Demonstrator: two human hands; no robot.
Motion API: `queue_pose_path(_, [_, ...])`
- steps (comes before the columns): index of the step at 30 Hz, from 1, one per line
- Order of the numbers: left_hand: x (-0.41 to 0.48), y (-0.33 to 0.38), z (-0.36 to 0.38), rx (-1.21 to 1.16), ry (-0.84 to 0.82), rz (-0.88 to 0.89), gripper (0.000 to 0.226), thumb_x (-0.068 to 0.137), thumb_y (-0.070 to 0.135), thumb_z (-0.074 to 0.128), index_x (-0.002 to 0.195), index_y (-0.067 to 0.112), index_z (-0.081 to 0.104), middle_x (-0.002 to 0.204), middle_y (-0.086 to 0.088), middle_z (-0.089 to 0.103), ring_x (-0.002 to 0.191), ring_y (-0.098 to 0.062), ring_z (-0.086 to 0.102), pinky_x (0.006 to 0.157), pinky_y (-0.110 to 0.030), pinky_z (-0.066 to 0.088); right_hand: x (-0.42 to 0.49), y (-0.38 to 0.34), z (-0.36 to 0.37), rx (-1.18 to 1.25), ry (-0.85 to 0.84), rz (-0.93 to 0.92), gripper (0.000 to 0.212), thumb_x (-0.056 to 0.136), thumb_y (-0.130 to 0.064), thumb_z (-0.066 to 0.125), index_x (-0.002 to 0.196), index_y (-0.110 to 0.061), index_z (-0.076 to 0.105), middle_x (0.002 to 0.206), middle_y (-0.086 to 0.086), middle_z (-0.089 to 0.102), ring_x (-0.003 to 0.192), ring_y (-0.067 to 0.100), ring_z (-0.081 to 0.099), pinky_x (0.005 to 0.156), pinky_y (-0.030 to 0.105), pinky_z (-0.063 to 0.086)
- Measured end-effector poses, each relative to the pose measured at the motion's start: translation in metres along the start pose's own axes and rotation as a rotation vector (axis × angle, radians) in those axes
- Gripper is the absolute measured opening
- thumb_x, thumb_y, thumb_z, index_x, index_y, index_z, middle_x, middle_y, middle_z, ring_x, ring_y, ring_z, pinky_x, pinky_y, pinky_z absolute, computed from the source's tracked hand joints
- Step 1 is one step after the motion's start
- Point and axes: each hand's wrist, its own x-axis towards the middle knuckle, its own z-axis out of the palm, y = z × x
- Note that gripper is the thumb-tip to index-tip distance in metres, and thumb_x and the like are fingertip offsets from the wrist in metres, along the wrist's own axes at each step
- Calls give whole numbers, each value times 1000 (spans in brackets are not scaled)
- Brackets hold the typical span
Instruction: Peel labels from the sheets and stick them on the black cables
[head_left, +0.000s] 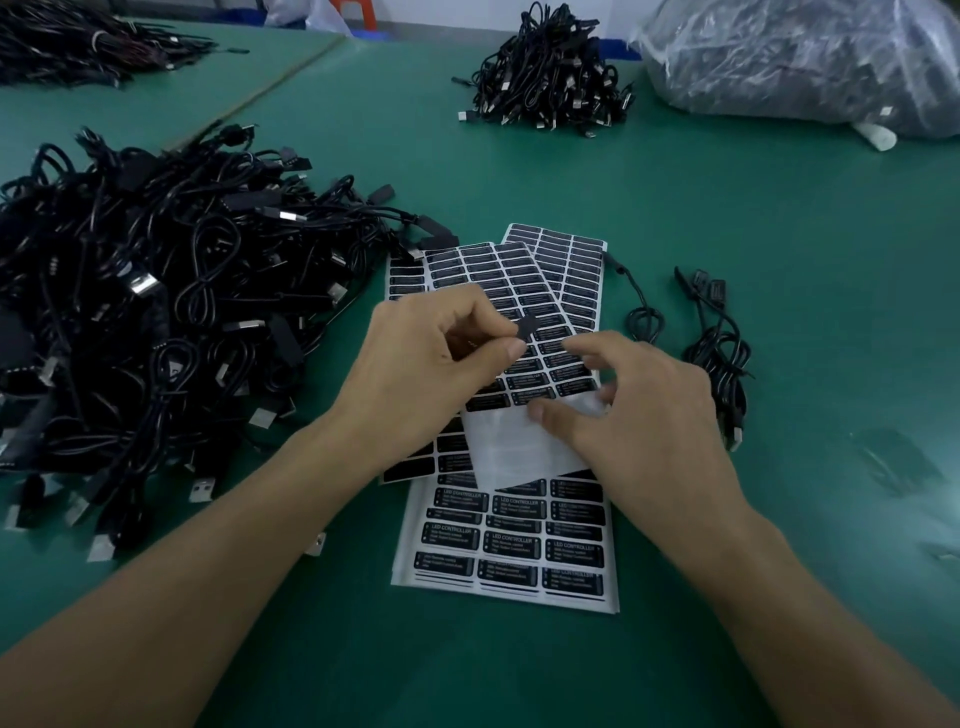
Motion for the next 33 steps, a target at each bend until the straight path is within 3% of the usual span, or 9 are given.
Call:
queue_pose_path(3, [0,-1,2,-20,-2,-24,18,86,15,79,91,31,71,77,11,72,69,-2,67,66,-16,53,0,1,1,-82,3,13,61,82,-57,71,135,-31,54,126,-1,60,107,17,51,90,34,40])
queue_pose_path(8, [-1,-5,9,96,-81,-69,34,92,19,72,120,36,66,86,14,68,79,2,66,72,-10,50,-1,0,-3,-165,-31,50,62,85,-63,63,137,-31,54,121,1,67,113,27,55,99,46,44])
queue_pose_path(12, [-2,-2,9,134,-82,7,25,97,12,63,109,34,61,87,10,66,76,-3,70,67,-20,51,1,3,-4,-13,-2,44,56,82,-45,77,132,-30,58,119,-3,65,112,19,57,98,42,48])
queue_pose_path(15, [-2,-2,8,209,-67,109,23,98,4,57,100,25,65,94,8,64,75,-8,69,66,-33,55,4,4,-5,187,51,35,45,79,-31,83,121,-34,64,92,-15,63,83,-1,57,75,12,46])
queue_pose_path(16, [-1,-3,8,241,-63,120,26,98,2,55,98,25,69,96,7,64,76,-8,68,68,-37,56,5,5,-6,265,65,39,39,79,-28,83,114,-35,66,81,-13,62,73,-2,57,67,10,45])
queue_pose_path(20, [1,-6,6,320,-50,124,32,98,2,54,99,25,76,100,9,62,80,-6,63,69,-38,55,9,7,-7,561,49,91,24,81,-20,81,98,-34,71,75,-7,69,65,5,63,65,21,50])
queue_pose_path(24, [1,-5,7,359,-60,108,32,97,4,55,103,27,77,98,17,58,76,8,54,65,-14,39,10,9,-7,725,-33,165,27,84,-11,75,101,-32,71,68,-1,68,62,9,58,60,19,51])
queue_pose_path(28, [1,-4,6,377,-73,88,32,96,4,54,106,24,77,98,15,56,81,-2,56,71,-28,51,13,12,-9,816,-70,216,38,84,5,65,105,-27,71,70,5,69,56,7,53,56,17,48])
queue_pose_path(33, [-5,7,10,329,-71,167,20,91,20,63,106,23,76,97,10,60,79,-8,61,70,-37,56,13,12,-9,860,-122,173,41,83,6,72,110,-24,64,74,2,74,62,6,63,60,16,51])
